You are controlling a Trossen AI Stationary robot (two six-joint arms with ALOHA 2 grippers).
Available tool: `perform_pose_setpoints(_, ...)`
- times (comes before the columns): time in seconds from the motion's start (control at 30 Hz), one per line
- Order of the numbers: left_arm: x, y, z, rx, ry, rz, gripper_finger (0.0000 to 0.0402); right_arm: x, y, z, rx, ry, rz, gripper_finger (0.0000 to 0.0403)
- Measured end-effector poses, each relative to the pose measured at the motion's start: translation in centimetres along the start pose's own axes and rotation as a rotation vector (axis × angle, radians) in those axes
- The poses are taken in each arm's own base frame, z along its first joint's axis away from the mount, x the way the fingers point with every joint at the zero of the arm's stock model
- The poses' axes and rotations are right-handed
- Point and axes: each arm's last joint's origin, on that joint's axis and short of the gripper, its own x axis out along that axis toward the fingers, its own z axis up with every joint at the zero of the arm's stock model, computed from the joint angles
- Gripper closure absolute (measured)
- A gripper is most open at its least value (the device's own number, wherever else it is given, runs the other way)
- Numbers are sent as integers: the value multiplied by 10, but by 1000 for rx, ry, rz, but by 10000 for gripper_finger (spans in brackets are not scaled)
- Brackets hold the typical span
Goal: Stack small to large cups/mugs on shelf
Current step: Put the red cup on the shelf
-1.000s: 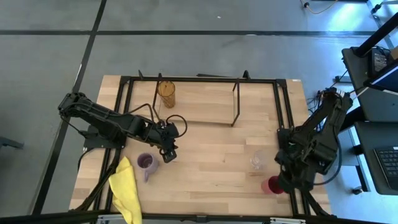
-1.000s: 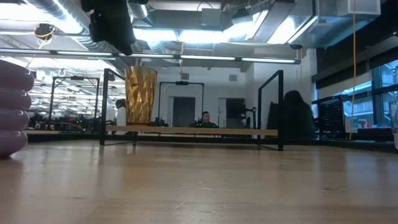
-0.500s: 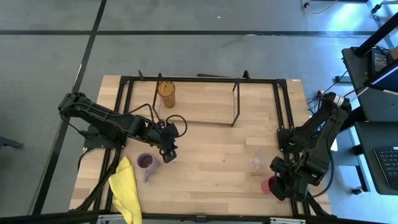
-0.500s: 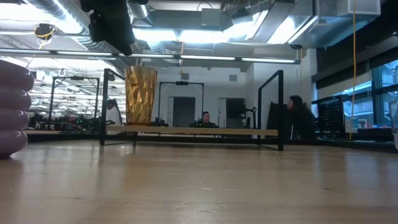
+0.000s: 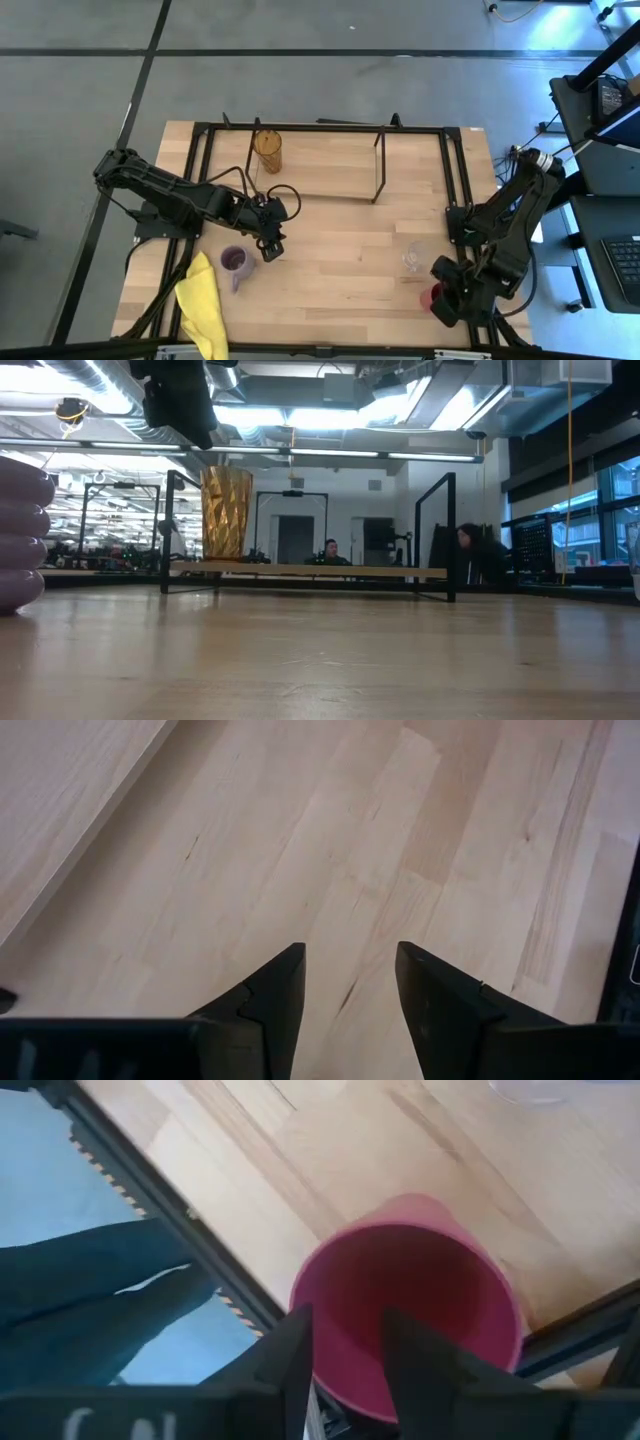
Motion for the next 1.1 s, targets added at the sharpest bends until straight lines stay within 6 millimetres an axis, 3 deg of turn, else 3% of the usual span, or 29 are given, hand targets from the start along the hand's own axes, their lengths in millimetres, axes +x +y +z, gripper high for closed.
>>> perform_pose_setpoints(0.17, 0, 0, 0, 0, 0, 0, 250, -14, -10, 4, 2, -7, 0, 286)
perform_pose_setpoints(0.5, 0, 0, 0, -1, 0, 0, 250, -24, -32, 9, -6, 5, -179, 286)
perform_pose_setpoints(1.1, 0, 0, 0, -1, 0, 0, 250, -12, -22, 5, -7, 30, -171, 266)
